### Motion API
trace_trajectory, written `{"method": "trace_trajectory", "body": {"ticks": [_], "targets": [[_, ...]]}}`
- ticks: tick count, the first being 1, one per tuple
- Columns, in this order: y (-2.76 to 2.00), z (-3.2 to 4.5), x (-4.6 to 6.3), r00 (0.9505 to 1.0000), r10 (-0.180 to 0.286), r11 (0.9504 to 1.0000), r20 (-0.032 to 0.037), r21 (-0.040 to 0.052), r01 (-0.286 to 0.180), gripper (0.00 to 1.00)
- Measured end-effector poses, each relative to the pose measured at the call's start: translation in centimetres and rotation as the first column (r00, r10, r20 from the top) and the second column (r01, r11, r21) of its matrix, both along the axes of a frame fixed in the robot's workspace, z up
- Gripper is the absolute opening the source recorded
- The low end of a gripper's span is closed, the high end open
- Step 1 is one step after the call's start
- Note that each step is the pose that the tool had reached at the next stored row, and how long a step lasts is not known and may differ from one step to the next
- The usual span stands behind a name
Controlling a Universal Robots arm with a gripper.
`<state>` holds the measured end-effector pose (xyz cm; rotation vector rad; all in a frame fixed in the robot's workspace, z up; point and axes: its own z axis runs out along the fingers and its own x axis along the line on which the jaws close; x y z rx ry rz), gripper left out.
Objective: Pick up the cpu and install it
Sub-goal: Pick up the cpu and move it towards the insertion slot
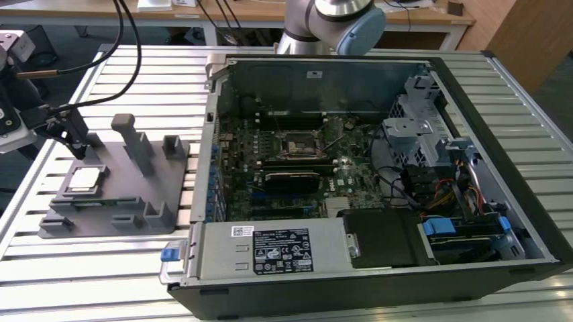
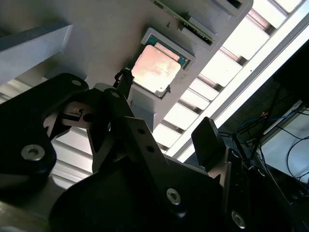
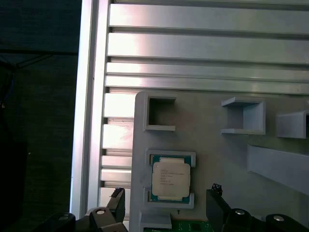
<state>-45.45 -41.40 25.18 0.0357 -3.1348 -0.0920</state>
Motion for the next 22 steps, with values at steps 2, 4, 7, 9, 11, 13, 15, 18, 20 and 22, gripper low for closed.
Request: {"method": "trace_trajectory", "body": {"ticks": [2,4,7,9,11,13,15,18,20,22], "targets": [[0.0,-0.04,0.0,1.0,0.0,1.0,0.0,0.0,0.0,0.76],[0.0,-0.09,0.0,1.0,0.0,1.0,-0.0001,0.0,0.0,0.76],[0.0,-0.18,0.0,1.0,0.0,1.0,0.0,0.0,0.0,0.76],[0.0,-0.26,0.0,1.0,0.0,1.0,0.0,0.0,0.0,0.76],[0.0,-0.33,0.0,1.0,0.0,1.0,-0.0001,-0.0001,0.0,0.76],[0.0,-0.42,0.0,1.0,0.0,1.0,0.0,-0.0002,0.0,0.76],[0.0,-0.55,0.0,1.0,0.001,1.0,-0.0001,-0.0004,-0.001,0.76],[0.0,-0.88,0.1,0.9999,0.013,0.9999,0.0,-0.0004,-0.013,0.76],[0.0,-1.23,0.2,0.9999,0.014,0.9999,0.0,-0.0006,-0.014,0.76],[0.0,-1.59,0.3,0.9999,0.014,0.9999,-0.0001,-0.0009,-0.014,0.76]]}}
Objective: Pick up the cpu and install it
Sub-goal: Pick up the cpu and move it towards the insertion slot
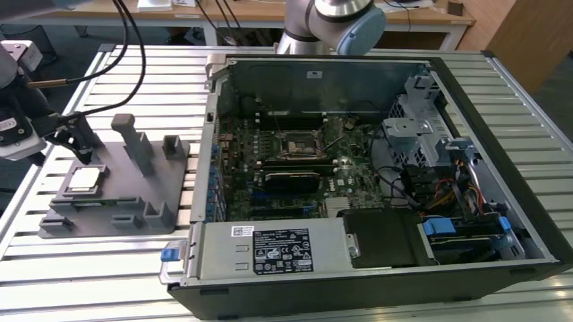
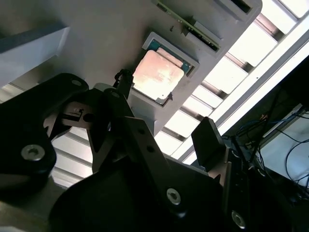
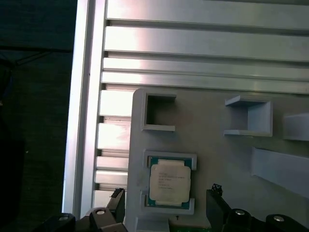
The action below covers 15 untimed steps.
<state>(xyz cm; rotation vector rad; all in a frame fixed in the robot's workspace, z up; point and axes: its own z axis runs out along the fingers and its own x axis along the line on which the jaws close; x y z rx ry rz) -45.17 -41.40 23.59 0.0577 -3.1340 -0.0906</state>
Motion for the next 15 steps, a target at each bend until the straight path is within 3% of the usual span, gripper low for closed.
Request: {"method": "trace_trajectory", "body": {"ticks": [10,15], "targets": [[-0.02,-1.75,0.3,1.0,-0.007,1.0,0.0001,-0.0015,0.007,0.76],[-0.02,-2.29,0.3,0.9999,-0.014,0.9999,0.0002,-0.0099,0.014,0.76]]}}
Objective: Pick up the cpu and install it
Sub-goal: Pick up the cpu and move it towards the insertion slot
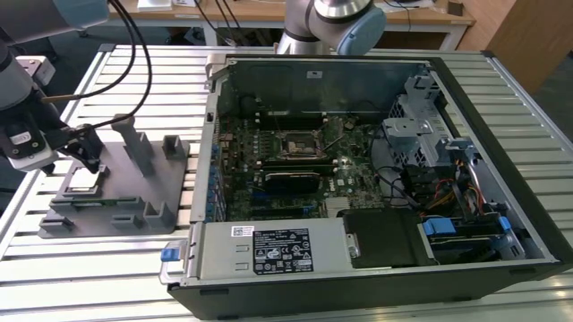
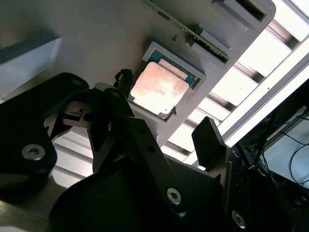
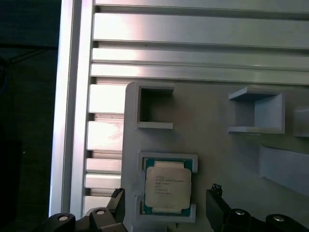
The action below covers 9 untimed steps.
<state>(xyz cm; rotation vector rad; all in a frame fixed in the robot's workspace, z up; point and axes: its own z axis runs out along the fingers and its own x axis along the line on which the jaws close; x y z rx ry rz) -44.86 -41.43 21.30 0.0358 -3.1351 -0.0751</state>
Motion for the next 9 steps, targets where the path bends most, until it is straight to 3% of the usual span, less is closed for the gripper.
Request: {"method": "trace_trajectory", "body": {"ticks": [9], "targets": [[0.0,-0.41,0.0,1.0,0.0,1.0,-0.0002,-0.0002,0.0,0.76]]}}
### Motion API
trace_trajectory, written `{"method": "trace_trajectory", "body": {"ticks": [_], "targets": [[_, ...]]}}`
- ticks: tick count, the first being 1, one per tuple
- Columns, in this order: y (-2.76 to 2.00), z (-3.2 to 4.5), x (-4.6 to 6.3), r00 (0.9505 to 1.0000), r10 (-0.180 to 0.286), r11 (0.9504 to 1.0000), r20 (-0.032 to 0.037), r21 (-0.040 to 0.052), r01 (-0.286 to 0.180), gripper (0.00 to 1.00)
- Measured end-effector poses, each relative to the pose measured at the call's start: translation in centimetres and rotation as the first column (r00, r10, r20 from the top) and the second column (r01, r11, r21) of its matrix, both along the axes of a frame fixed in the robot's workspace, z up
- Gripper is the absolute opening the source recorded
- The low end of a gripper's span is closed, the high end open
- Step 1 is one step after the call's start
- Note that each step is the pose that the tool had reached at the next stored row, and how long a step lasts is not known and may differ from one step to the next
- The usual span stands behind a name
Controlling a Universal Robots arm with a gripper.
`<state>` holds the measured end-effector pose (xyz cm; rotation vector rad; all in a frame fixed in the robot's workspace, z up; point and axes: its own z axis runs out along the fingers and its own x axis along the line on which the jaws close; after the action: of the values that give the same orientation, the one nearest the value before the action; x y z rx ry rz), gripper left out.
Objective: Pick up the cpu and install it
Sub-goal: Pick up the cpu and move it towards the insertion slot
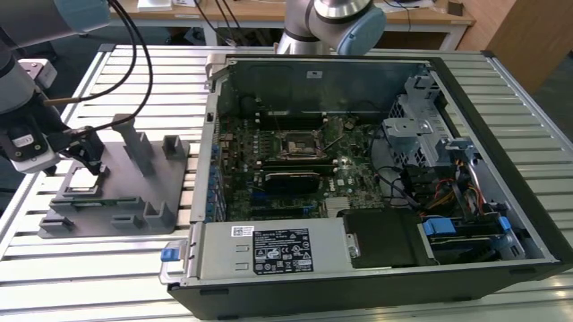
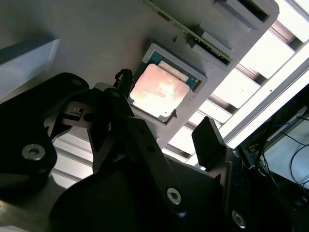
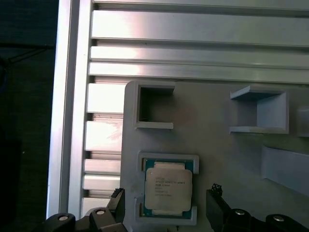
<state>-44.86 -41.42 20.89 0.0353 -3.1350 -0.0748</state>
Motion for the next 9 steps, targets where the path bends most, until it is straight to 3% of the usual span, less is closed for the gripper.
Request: {"method": "trace_trajectory", "body": {"ticks": [9], "targets": [[0.0,-0.18,0.02,1.0,0.0,1.0,0.0003,0.0002,0.0,0.76]]}}
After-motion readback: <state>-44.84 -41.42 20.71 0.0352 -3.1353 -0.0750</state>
